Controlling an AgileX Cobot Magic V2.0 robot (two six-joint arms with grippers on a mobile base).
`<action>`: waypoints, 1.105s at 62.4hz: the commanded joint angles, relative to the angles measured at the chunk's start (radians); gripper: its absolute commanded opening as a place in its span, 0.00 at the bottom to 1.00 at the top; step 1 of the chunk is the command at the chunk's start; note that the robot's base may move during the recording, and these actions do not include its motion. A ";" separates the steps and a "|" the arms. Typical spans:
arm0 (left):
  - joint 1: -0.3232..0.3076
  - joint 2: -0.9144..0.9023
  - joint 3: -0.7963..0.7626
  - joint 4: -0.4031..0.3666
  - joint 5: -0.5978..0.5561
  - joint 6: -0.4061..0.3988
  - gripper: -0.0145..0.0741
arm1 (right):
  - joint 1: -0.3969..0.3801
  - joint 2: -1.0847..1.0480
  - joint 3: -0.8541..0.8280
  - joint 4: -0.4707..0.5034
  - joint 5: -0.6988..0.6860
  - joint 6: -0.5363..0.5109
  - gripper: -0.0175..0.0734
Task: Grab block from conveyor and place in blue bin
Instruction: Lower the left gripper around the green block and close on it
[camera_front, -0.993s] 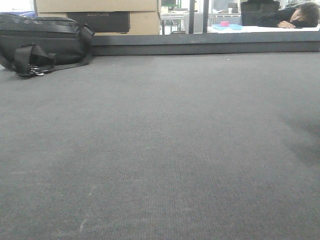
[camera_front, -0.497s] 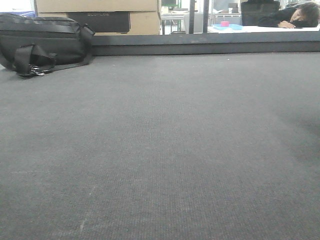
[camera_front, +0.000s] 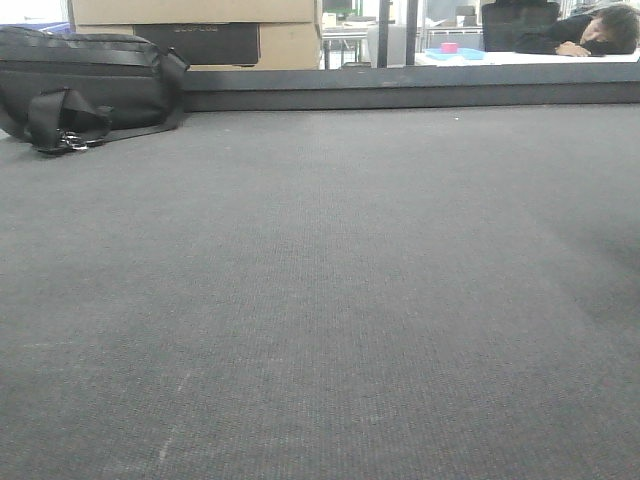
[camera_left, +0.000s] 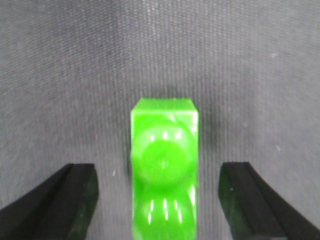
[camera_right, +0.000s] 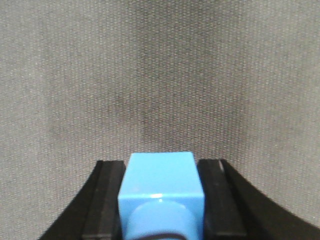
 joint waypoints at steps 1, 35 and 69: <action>0.002 0.000 0.003 -0.007 -0.043 -0.007 0.61 | 0.000 -0.010 -0.006 -0.001 -0.009 0.000 0.01; 0.002 0.074 -0.027 -0.005 0.036 -0.007 0.25 | 0.000 -0.010 -0.008 0.003 0.003 0.000 0.01; 0.002 -0.435 0.074 -0.213 -0.360 -0.007 0.04 | 0.002 -0.414 0.057 0.005 -0.390 -0.048 0.01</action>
